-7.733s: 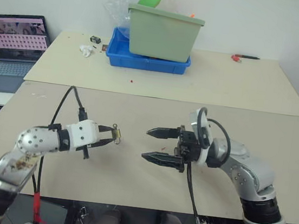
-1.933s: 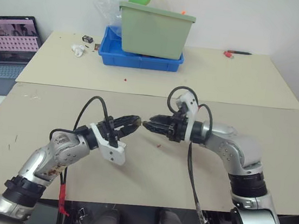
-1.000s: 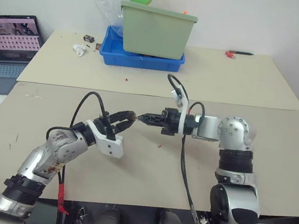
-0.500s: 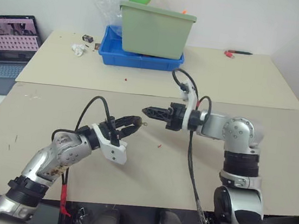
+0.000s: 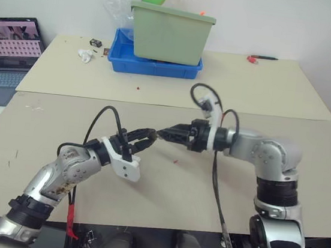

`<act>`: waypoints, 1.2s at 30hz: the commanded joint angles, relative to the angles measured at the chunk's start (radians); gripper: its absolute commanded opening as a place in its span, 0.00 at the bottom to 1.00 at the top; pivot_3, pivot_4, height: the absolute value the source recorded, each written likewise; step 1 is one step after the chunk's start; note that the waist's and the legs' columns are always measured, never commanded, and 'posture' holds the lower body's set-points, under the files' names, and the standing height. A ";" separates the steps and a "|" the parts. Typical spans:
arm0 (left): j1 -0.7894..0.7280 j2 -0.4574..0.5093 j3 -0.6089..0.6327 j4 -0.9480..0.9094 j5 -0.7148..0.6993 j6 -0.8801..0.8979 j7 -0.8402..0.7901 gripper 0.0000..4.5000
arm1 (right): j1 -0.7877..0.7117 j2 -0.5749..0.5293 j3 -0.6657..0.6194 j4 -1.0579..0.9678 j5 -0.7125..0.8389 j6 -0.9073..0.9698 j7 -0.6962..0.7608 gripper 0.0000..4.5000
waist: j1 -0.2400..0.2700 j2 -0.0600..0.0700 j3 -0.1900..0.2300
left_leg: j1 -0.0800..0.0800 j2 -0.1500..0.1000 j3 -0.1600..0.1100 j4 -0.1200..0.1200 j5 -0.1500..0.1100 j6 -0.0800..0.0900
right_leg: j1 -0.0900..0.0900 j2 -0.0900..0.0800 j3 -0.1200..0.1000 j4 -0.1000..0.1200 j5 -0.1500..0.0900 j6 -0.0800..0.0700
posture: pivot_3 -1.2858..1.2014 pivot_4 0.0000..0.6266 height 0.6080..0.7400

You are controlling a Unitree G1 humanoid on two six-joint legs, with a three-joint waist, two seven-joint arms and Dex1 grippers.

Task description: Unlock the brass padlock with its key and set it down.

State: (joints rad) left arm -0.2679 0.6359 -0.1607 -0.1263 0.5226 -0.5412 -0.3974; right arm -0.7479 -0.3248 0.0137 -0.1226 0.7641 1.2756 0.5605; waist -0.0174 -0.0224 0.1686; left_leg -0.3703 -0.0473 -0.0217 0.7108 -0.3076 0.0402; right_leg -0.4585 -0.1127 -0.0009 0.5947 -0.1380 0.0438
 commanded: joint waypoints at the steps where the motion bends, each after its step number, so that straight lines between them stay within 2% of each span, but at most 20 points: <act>1: -0.006 0.002 0.011 -0.041 -0.016 0.000 0.005 0.19 | 0.010 0.019 0.016 -0.057 0.000 -0.018 -0.013 0.88 | 0.001 0.000 0.000 | 0.000 0.000 0.000 0.000 0.000 0.000 | 0.000 0.000 0.000 0.000 0.000 0.000 | 0.52 0.24 0.94; 22: 0.002 0.002 0.012 -0.051 -0.020 0.006 -0.002 0.19 | -0.026 0.061 0.018 0.002 -0.034 -0.055 -0.018 0.88 | 0.002 0.000 0.000 | 0.000 0.000 0.000 0.000 0.000 0.000 | 0.000 0.000 0.000 0.000 0.000 0.000 | 0.52 0.24 0.94; 25: 0.005 0.003 0.013 -0.053 -0.021 0.009 -0.002 0.19 | -0.026 0.060 0.019 0.001 -0.036 -0.059 -0.016 0.72 | 0.002 0.000 0.000 | 0.000 0.000 0.000 0.000 0.000 0.000 | 0.000 0.000 0.000 0.000 0.000 0.000 | 0.52 0.24 0.94; 34: 0.006 0.006 0.015 -0.056 -0.025 0.017 -0.003 0.19 | -0.029 0.066 0.016 0.006 -0.039 -0.067 -0.018 0.05 | 0.001 0.000 0.000 | 0.000 0.000 0.000 0.000 0.000 0.000 | 0.000 0.000 0.000 0.000 0.000 0.000 | 0.52 0.24 0.94; 36: 0.006 0.006 0.016 -0.056 -0.026 0.018 -0.004 0.19 | -0.031 0.069 0.014 0.003 -0.036 -0.066 -0.019 0.04 | 0.002 0.000 0.000 | 0.000 0.000 0.000 0.000 0.000 0.000 | 0.000 0.000 0.000 0.000 0.000 0.000 | 0.52 0.24 0.94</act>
State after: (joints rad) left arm -0.2607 0.6374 -0.1593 -0.1414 0.5108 -0.5185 -0.4079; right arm -0.7496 -0.2605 0.0537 -0.1053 0.7262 1.2395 0.5427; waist -0.0158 -0.0224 0.1686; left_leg -0.3701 -0.0476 -0.0218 0.7108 -0.3076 0.0401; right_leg -0.4586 -0.1125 -0.0010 0.5947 -0.1380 0.0438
